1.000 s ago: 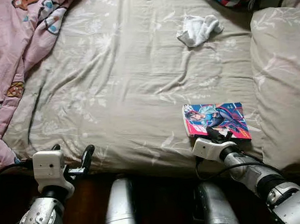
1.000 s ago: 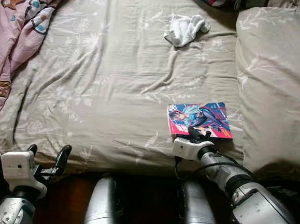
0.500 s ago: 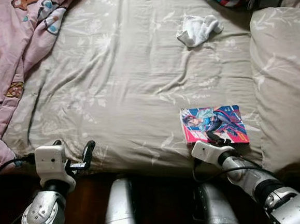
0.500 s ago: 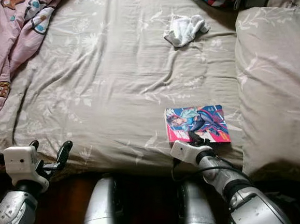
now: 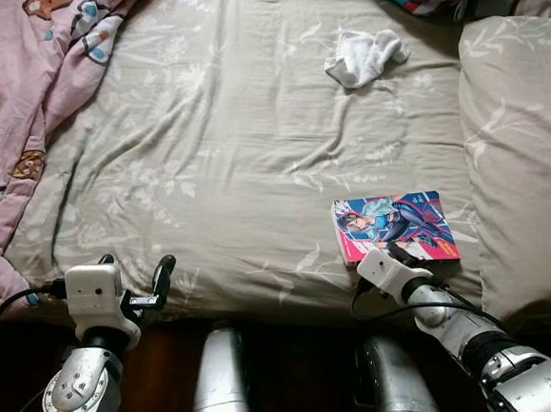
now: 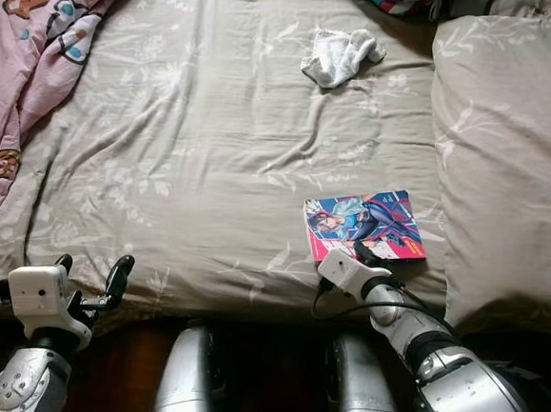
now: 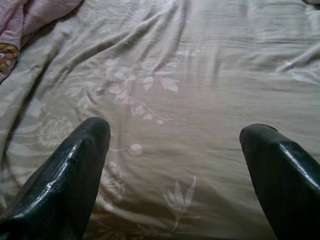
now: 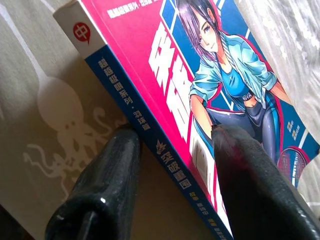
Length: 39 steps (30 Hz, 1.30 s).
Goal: Clean up the room
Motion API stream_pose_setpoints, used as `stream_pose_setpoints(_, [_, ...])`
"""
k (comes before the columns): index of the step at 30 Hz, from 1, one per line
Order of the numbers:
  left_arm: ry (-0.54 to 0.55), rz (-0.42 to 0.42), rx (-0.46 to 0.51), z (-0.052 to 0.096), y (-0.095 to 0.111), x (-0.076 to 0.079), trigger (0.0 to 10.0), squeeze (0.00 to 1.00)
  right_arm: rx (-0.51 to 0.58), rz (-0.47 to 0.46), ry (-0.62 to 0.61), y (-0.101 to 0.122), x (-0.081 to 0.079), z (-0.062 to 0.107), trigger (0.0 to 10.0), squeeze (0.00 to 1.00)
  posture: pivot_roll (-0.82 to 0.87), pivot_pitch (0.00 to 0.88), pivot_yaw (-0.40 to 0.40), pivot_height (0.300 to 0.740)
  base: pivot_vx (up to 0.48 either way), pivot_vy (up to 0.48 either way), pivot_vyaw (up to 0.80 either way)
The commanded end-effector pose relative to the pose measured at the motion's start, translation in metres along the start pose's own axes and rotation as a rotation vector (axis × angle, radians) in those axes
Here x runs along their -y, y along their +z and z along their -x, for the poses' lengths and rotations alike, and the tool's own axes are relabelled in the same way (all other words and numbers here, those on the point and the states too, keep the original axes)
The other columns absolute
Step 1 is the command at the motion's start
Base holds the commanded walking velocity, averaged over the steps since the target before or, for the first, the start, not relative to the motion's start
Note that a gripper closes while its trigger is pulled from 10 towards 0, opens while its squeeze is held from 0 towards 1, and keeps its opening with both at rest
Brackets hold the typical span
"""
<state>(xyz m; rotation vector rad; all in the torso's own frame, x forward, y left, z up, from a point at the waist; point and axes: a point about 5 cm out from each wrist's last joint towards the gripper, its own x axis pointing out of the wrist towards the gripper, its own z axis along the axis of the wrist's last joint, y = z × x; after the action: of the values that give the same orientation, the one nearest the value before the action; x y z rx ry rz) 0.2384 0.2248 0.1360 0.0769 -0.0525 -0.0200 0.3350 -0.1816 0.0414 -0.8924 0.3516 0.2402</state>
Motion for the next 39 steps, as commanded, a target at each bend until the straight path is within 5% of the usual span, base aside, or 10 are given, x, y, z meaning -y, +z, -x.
stream_pose_setpoints(1, [0.027, -0.024, -0.020, 0.007, -0.005, -0.007, 10.0, 0.00, -0.024, -0.013, 0.034, -0.006, -0.010, 0.002, 10.0, 0.00, 0.25, 0.381, 0.027, 0.653, 0.000, 0.000, 0.00])
stream_pose_setpoints(7, [0.029, -0.025, -0.026, 0.009, -0.006, -0.006, 10.0, 0.00, -0.004, -0.049, 0.070, -0.002, -0.013, 0.002, 10.0, 0.00, 0.25, 0.384, 0.023, 0.653, 0.000, 0.000, 0.00])
stream_pose_setpoints(8, [0.029, -0.025, -0.028, 0.009, -0.006, -0.006, 10.0, 0.00, -0.001, -0.048, 0.077, -0.001, -0.014, 0.002, 10.0, 1.00, 0.25, 0.386, 0.022, 0.653, 0.000, 0.000, 0.00])
stream_pose_setpoints(18, [0.032, -0.021, -0.035, 0.010, -0.009, -0.004, 10.0, 0.00, 0.001, -0.052, 0.073, -0.001, -0.013, 0.002, 10.0, 1.00, 0.24, 0.389, 0.016, 0.653, 0.000, 0.000, 0.00])
stream_pose_setpoints(19, [0.033, -0.019, -0.035, 0.008, -0.010, -0.004, 10.0, 0.00, 0.007, -0.069, 0.072, -0.002, -0.012, 0.002, 10.0, 0.67, 0.24, 0.377, 0.011, 0.653, 0.000, 0.000, 0.00])
stream_pose_setpoints(20, [0.034, -0.016, -0.030, 0.007, -0.010, -0.003, 10.0, 0.00, 0.009, -0.101, 0.068, -0.002, -0.011, 0.002, 10.0, 0.00, 0.23, 0.368, 0.008, 0.653, 0.000, 0.000, 0.00])
stream_pose_setpoints(25, [0.042, -0.007, -0.017, -0.003, -0.012, -0.002, 10.0, 0.00, -0.002, -0.217, 0.059, -0.006, -0.011, 0.004, 10.0, 0.00, 0.21, 0.320, -0.011, 0.653, 0.000, 0.000, 0.00])
stream_pose_setpoints(33, [0.059, 0.022, 0.016, -0.028, -0.017, 0.003, 10.0, 0.00, 0.075, -0.773, -0.045, -0.009, -0.007, 0.008, 10.0, 0.00, 0.16, 0.207, -0.043, 0.653, 0.000, 0.000, 0.00])
stream_pose_setpoints(39, [0.096, 0.046, -0.020, -0.043, -0.037, 0.002, 10.0, 0.00, 0.080, -0.918, -0.154, -0.025, -0.010, 0.018, 10.0, 0.00, 0.11, 0.061, -0.045, 0.653, 0.000, 0.000, 0.00])
